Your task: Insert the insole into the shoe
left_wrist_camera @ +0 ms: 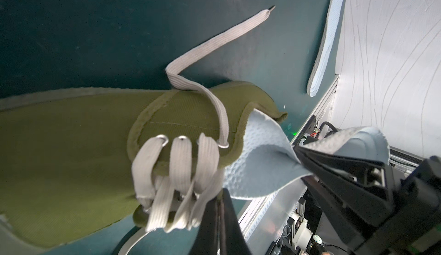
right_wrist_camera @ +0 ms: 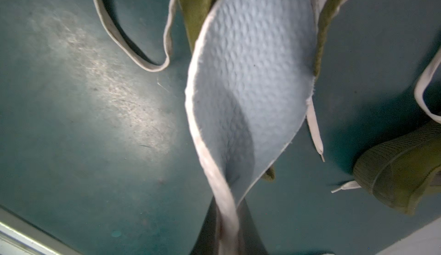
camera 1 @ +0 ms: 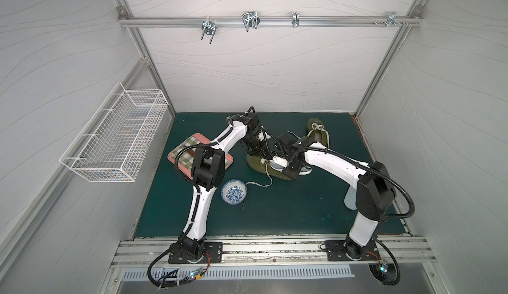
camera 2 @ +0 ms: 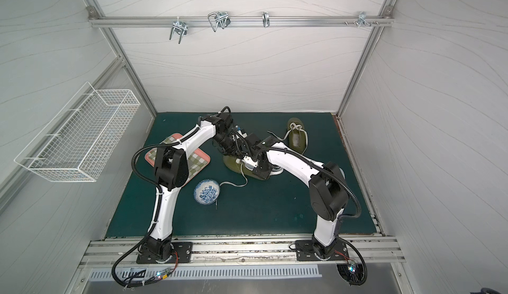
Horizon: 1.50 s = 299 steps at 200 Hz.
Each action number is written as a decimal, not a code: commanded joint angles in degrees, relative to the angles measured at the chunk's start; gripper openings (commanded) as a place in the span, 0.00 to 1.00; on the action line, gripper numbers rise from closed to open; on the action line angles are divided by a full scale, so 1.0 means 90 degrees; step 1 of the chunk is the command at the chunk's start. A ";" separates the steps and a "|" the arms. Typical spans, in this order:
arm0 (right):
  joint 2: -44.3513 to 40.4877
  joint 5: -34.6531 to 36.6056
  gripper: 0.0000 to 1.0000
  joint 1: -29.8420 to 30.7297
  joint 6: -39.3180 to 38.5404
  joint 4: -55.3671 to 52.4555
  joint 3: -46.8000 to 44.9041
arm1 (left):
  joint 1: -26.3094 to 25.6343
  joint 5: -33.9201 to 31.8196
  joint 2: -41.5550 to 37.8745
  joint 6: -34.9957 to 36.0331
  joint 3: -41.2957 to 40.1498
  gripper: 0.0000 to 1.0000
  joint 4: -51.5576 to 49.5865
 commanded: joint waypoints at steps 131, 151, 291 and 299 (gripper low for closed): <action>-0.0175 0.0073 0.00 0.0135 -0.0340 0.0330 -0.0376 | 0.0036 0.0298 0.0450 0.0271 0.0988 0.05 -0.0669; -0.0088 -0.0121 0.00 -0.0039 -0.0052 0.0232 -0.0357 | 0.0140 0.0131 0.0176 -0.0122 0.0704 0.18 -0.0278; 0.0395 -0.1080 0.00 -0.0302 0.0937 -0.0227 0.0227 | 0.0135 -0.1977 -0.3610 -0.4580 -0.4744 0.44 0.4911; 0.0430 -0.1074 0.00 -0.0317 0.0942 -0.0249 0.0262 | 0.0042 -0.1912 -0.3559 -0.4696 -0.4788 0.44 0.5049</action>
